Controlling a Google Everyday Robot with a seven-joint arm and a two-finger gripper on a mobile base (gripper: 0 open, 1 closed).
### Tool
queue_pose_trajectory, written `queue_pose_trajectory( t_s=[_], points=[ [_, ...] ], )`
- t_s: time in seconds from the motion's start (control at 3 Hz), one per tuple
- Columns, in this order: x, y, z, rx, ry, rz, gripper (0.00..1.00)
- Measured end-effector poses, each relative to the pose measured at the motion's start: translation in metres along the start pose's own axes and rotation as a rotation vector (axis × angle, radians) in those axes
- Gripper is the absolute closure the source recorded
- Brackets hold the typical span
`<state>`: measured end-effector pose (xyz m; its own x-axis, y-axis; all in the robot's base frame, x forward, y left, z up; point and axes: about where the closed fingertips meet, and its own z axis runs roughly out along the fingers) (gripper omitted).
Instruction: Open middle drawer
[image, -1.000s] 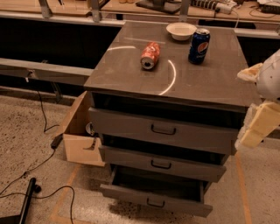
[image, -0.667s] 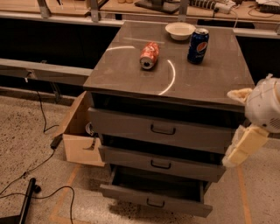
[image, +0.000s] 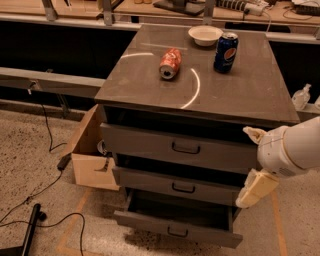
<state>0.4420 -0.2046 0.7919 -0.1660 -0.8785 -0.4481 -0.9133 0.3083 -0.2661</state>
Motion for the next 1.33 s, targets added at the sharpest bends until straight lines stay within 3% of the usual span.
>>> queue_pose_trajectory(
  t_s=[0.33,0.67,1.0,1.33],
  points=[
    [-0.001,-0.002,-0.002,0.005,-0.002,-0.001,0.00],
    [0.010,0.007,0.016,0.023,-0.026,0.029,0.00],
    [0.042,0.021,0.055,0.037,-0.055,0.042,0.00],
    [0.071,0.040,0.094,0.008,-0.070,0.029,0.00]
  ],
)
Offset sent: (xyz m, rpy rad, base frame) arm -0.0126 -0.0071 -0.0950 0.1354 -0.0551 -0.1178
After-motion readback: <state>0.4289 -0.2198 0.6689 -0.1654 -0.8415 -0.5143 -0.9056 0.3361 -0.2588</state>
